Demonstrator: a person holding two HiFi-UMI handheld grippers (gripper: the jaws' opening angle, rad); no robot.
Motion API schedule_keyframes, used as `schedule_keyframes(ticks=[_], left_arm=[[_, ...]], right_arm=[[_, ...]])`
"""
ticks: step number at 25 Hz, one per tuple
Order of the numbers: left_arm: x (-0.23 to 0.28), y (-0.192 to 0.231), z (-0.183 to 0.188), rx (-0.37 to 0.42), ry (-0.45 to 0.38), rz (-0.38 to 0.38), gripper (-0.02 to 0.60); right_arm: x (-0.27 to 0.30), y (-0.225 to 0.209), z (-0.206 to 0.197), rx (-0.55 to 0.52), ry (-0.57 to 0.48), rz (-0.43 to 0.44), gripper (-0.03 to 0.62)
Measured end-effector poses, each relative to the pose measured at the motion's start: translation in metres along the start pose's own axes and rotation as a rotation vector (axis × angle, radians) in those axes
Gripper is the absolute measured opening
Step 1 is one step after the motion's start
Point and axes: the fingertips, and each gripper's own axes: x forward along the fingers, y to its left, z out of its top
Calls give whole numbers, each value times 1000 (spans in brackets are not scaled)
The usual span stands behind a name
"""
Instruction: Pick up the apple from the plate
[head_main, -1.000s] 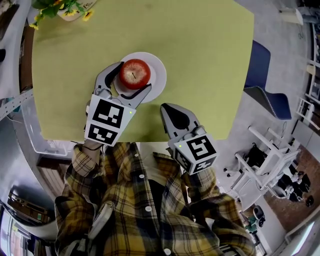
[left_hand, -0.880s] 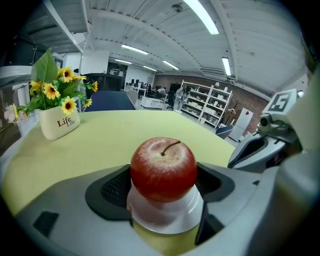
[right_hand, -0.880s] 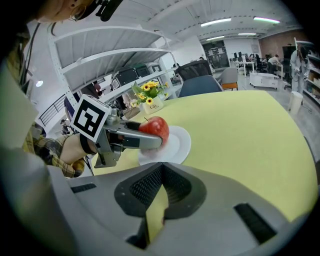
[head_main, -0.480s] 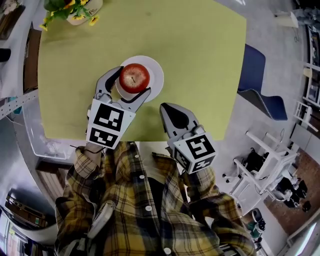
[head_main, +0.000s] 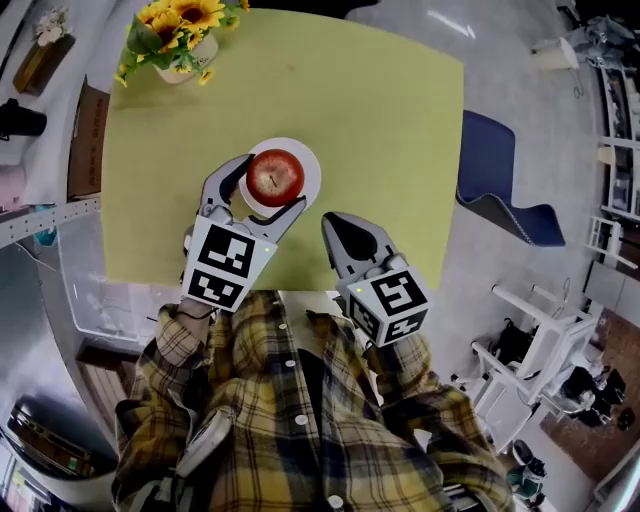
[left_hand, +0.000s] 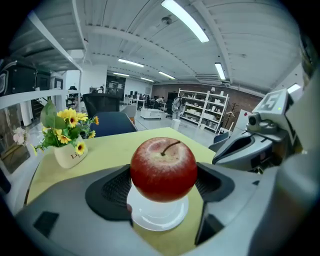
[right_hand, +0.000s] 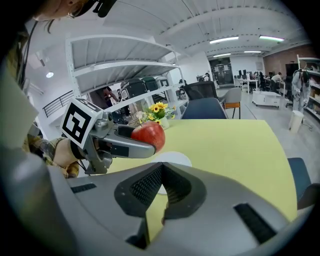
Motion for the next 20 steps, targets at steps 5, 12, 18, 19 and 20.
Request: schedule_keyframes(ticks=[5, 12, 18, 19, 20], left_arm=[[-23, -3, 23, 34, -31, 24, 404], [-51, -23, 39, 92, -42, 34, 405], [-68, -42, 45, 107, -46, 25, 404], [-71, -45, 46, 108, -44, 24, 405], [-73, -48, 47, 110, -43, 22, 404]], right_arm=[[-16, 5, 20, -9, -53, 3, -3], [-41, 18, 44, 40, -142, 38, -3], [-57, 29, 60, 58, -190, 62, -3], [-59, 30, 63, 59, -196, 62, -3], [-63, 30, 66, 58, -202, 61, -3]])
